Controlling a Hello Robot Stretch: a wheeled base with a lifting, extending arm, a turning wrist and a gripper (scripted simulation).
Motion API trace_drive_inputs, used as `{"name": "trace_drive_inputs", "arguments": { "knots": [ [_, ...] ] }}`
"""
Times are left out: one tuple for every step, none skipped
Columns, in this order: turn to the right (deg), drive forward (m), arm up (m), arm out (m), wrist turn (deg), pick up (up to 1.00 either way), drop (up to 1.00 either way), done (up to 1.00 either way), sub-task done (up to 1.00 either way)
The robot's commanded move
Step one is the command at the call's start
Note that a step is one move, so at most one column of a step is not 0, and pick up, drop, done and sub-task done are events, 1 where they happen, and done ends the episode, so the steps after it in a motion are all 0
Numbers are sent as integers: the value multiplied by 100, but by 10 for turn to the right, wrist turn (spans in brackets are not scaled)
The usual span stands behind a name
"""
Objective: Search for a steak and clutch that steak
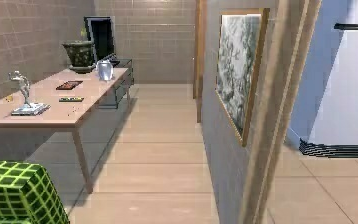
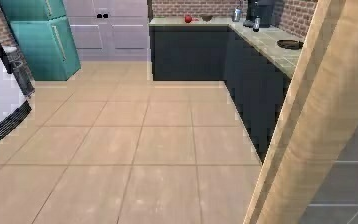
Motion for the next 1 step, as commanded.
{"name": "trace_drive_inputs", "arguments": {
  "knots": [
    [450,0,0,0,0,0,0,0,0]
  ]
}}
